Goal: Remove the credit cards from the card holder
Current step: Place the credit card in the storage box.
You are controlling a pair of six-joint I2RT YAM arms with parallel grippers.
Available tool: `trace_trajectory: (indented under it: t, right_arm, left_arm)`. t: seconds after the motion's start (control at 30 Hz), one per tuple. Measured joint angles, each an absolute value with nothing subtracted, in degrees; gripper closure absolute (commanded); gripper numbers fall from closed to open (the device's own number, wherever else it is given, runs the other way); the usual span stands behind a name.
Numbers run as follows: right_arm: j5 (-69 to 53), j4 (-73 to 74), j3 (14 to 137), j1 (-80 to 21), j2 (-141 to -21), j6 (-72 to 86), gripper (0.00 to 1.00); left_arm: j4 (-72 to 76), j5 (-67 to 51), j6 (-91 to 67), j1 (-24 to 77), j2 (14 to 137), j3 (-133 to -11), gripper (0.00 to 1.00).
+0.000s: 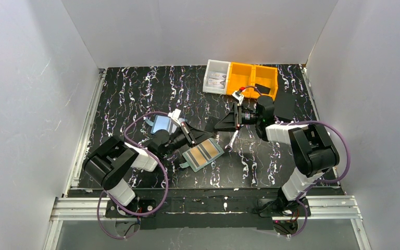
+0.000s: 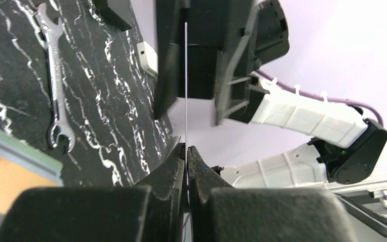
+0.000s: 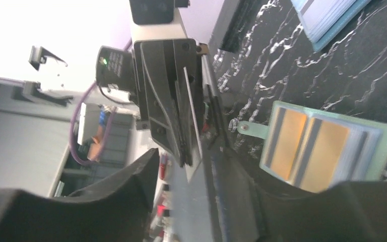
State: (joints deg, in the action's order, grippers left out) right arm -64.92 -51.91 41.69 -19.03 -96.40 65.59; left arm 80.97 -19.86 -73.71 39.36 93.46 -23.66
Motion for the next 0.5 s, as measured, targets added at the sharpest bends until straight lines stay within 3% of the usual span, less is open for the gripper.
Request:
trace_trajectory:
  t: [0.13, 0.33, 0.5]
  right_arm:
    - [-68.12, -40.19, 45.71, -17.37, -96.87, 52.30, 0.12]
    - [-67.34, -0.27, 59.58, -14.92, -96.20, 10.70, 0.02]
    - [-69.17, 31.42, 66.55, -15.57, -95.17, -27.06, 0.02]
  left_arm:
    - [76.54, -24.73, -71.68, 36.18, 89.70, -21.39, 1.00]
    - [45.09, -34.79, -57.18, 33.93, 73.20, -25.25, 1.00]
    - [15.77, -40.00, -39.26, 35.57, 66.67, -37.18, 1.00]
